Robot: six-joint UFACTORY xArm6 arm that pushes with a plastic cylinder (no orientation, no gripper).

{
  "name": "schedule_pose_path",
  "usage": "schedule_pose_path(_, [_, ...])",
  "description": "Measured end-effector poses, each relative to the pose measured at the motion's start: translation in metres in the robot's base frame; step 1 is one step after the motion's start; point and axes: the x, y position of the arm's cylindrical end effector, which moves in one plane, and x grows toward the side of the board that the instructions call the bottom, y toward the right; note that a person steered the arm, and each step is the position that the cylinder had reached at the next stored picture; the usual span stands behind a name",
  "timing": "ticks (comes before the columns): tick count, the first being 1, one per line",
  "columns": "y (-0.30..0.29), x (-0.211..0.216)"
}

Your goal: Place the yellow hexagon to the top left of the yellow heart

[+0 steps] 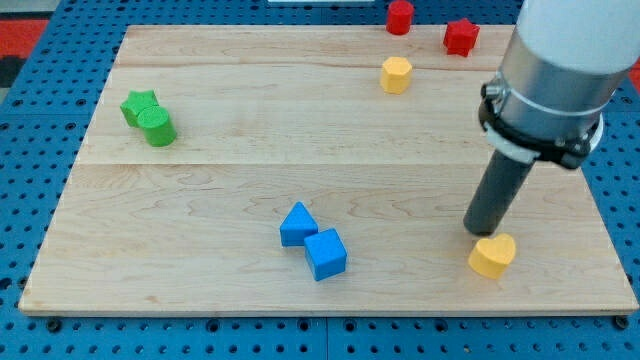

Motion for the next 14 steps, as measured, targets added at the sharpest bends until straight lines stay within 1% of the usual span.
schedule_pose_path(1, [0.038,-0.062])
schedule_pose_path(2, [0.052,-0.167])
schedule_pose_path(3, [0.000,-0.230])
schedule_pose_path(4, [-0.088,-0.247])
schedule_pose_path(5, [-0.120,-0.231])
schedule_pose_path(6, [-0.134,-0.193])
schedule_pose_path(7, [-0.170,-0.173])
schedule_pose_path(8, [-0.193,-0.152])
schedule_pose_path(9, [-0.137,-0.124])
schedule_pose_path(10, [-0.125,-0.127])
schedule_pose_path(11, [-0.146,-0.163])
schedule_pose_path(12, [-0.114,-0.169])
schedule_pose_path(13, [-0.107,-0.119])
schedule_pose_path(14, [-0.110,-0.089])
